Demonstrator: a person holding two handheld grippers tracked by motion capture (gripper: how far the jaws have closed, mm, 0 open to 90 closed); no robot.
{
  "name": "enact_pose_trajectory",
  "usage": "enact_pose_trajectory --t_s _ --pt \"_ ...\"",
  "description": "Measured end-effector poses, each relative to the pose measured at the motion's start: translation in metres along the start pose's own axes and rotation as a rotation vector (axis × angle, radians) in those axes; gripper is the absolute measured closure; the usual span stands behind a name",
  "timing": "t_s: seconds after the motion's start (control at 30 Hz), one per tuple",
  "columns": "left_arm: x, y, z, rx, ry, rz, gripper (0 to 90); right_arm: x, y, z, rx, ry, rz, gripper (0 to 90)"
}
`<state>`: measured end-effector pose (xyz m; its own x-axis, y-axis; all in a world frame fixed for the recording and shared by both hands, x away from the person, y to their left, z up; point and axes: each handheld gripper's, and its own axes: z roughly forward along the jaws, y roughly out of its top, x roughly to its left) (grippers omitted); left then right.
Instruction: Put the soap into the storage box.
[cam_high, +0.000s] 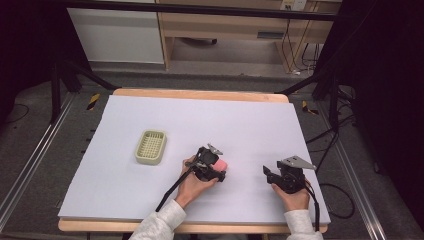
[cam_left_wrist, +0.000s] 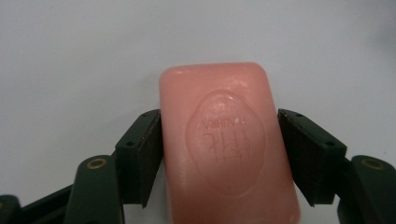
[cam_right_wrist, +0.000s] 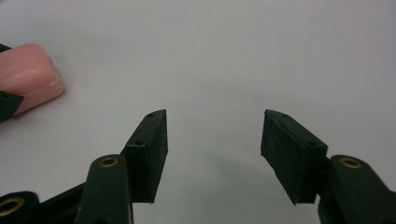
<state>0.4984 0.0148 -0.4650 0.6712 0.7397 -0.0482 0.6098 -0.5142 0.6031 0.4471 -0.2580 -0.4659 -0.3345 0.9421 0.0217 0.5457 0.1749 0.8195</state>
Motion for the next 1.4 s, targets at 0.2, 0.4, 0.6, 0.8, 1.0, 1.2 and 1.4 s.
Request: enact_pose_trajectory --t_s 0.2,0.4,0.6,0.8,1.0,1.2,1.4 --pt "0.001 0.001 0.001 0.016 -0.008 -0.017 34.8 0.0 0.0 0.0 0.005 0.006 0.007 41.6" --pt "-0.001 0.002 0.001 0.031 0.008 -0.016 36.4 -0.001 0.0 0.001 0.004 0.0 -0.003 41.5" --pt "-0.001 0.002 -0.001 0.036 0.016 -0.006 36.9 -0.002 0.0 0.0 0.001 0.003 0.002 41.5" --pt "0.0 0.002 -0.006 0.028 0.013 -0.004 37.0 -0.002 -0.001 0.0 0.001 0.003 0.009 41.5" --pt "0.003 0.002 -0.019 0.013 0.009 0.004 37.0 -0.002 -0.001 0.0 0.001 0.004 0.009 41.4" --pt "0.006 0.001 -0.028 -0.008 0.005 0.0 37.1 -0.002 0.0 0.0 -0.003 0.004 0.009 41.2" --pt "0.012 -0.002 -0.04 -0.028 0.004 -0.005 37.0 -0.001 0.0 0.0 -0.008 0.004 0.01 40.4"
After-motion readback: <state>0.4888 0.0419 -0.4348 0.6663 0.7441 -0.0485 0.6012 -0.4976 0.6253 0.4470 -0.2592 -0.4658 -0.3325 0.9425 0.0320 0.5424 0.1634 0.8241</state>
